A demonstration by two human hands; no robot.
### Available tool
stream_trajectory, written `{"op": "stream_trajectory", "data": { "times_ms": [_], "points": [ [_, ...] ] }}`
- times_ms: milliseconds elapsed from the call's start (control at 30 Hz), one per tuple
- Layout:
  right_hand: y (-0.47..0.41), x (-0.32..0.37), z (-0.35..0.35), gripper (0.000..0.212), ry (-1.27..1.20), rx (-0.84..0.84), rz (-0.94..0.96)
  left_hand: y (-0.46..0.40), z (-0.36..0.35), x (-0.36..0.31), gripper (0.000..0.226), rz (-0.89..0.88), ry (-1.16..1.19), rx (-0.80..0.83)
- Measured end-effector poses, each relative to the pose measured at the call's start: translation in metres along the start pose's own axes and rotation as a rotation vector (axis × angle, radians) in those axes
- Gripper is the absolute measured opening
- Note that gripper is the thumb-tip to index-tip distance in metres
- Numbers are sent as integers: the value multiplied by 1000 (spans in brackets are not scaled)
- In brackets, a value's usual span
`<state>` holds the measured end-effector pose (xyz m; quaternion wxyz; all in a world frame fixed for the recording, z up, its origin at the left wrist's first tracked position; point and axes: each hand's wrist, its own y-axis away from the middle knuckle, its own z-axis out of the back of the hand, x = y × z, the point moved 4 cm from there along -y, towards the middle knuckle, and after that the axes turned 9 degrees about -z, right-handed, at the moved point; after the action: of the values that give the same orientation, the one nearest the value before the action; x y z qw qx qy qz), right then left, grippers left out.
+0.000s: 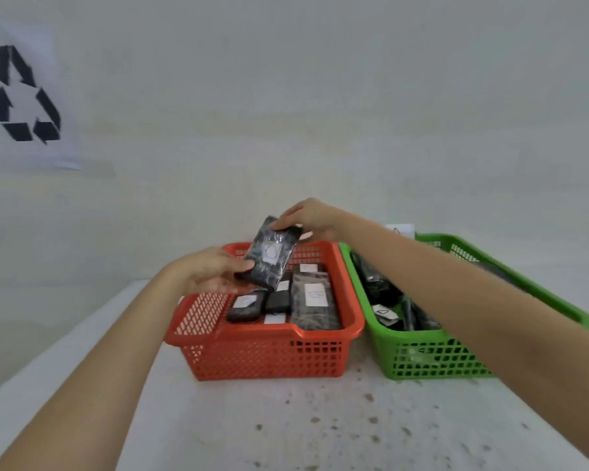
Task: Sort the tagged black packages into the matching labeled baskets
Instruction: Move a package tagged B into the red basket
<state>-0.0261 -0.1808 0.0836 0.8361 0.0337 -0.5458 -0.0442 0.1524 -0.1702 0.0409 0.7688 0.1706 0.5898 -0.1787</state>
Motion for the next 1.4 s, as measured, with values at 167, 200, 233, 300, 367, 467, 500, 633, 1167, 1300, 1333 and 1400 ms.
{"op": "stream_trajectory", "data": {
  "times_ms": [167,200,233,300,367,467,500,633,1167,1300,1333,1400],
  "points": [
    [-24,-9,-71,11,92,67,14,13,25,40,19,234,-249,35],
    [-27,-14,-79,12,107,74,10,13,27,46,19,258,-291,52],
    [-29,-18,-85,13,124,70,3,12,27,50,19,278,-317,68],
    [-31,-27,-92,14,180,80,-27,9,25,55,22,324,-353,110],
    [-30,-35,-97,25,264,151,-91,10,17,57,24,385,-431,176],
    [-28,-46,-103,34,373,236,-146,11,10,57,19,438,-577,220],
    [-29,-48,-104,33,406,234,-139,11,9,57,14,443,-615,225],
    [-31,-50,-102,34,608,176,-61,10,7,57,14,473,-795,257],
    [-21,-57,-82,51,1031,200,-172,-10,-25,59,15,341,-1012,398],
    [-21,-60,-81,49,1031,146,-136,-17,-23,66,17,293,-1078,379],
    [-22,-60,-80,47,1030,133,-125,-17,-21,68,22,284,-1083,375],
    [-21,-60,-77,45,1020,125,-110,-16,-20,71,32,273,-1073,364]
  ]
}}
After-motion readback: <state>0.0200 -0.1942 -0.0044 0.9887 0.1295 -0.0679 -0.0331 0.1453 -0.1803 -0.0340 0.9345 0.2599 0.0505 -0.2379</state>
